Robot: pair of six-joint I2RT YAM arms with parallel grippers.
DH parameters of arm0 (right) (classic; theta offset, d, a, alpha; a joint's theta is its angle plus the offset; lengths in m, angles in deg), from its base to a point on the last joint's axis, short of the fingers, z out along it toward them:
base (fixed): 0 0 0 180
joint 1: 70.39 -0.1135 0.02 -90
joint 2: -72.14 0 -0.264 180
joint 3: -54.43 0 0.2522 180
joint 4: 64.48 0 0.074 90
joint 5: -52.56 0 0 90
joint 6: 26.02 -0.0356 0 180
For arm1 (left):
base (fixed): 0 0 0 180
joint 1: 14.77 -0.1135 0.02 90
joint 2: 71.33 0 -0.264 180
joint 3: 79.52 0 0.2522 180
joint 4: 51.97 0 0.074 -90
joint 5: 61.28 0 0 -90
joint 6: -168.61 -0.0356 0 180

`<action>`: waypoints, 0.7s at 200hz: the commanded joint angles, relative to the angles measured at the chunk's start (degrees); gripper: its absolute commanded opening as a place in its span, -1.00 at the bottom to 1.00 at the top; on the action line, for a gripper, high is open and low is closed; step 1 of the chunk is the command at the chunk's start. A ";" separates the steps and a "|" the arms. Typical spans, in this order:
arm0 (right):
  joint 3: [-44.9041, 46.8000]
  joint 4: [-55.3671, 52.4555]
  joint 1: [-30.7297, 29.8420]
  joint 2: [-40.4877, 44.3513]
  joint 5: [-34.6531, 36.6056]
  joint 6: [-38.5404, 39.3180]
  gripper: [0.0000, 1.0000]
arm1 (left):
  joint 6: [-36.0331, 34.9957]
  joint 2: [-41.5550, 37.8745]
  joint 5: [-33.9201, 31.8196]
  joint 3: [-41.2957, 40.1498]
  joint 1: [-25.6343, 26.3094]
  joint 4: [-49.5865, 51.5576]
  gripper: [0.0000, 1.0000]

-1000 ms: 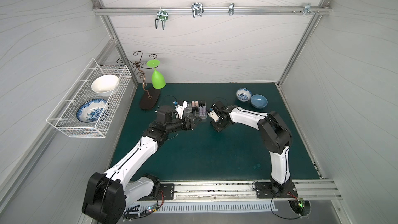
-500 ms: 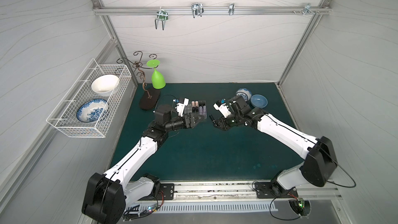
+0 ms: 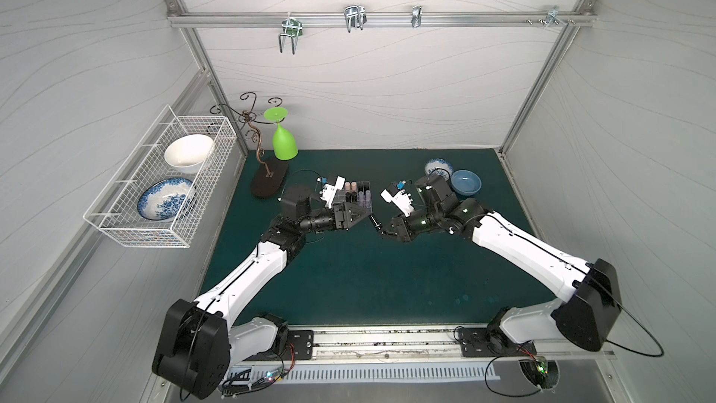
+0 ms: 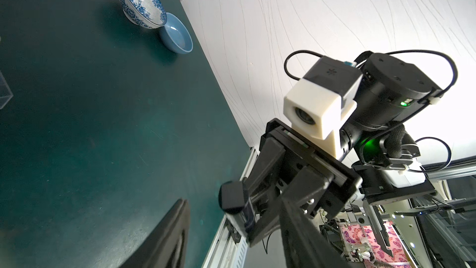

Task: Arrange the lipsticks in the organizer
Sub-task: Pick up the lipstick at the center of the board.

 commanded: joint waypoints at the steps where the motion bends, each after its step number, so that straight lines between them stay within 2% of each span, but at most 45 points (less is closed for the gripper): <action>1: -1.81 0.57 -0.56 -0.23 -1.88 -0.82 -0.58 | -0.79 0.54 1.47 3.04 0.54 -2.09 0.11; 93: -1.82 0.26 -0.63 -0.08 -1.37 -0.83 -0.59 | -4.10 1.93 2.94 4.78 2.73 1.65 -0.01; 124: -1.74 0.48 -0.63 0.07 -1.50 -0.95 -0.59 | -5.22 2.36 3.39 5.41 3.28 3.03 -0.31; 140: -1.64 0.50 -0.62 0.30 -1.58 -0.97 -0.59 | -5.38 2.75 3.28 5.51 3.53 3.04 -0.38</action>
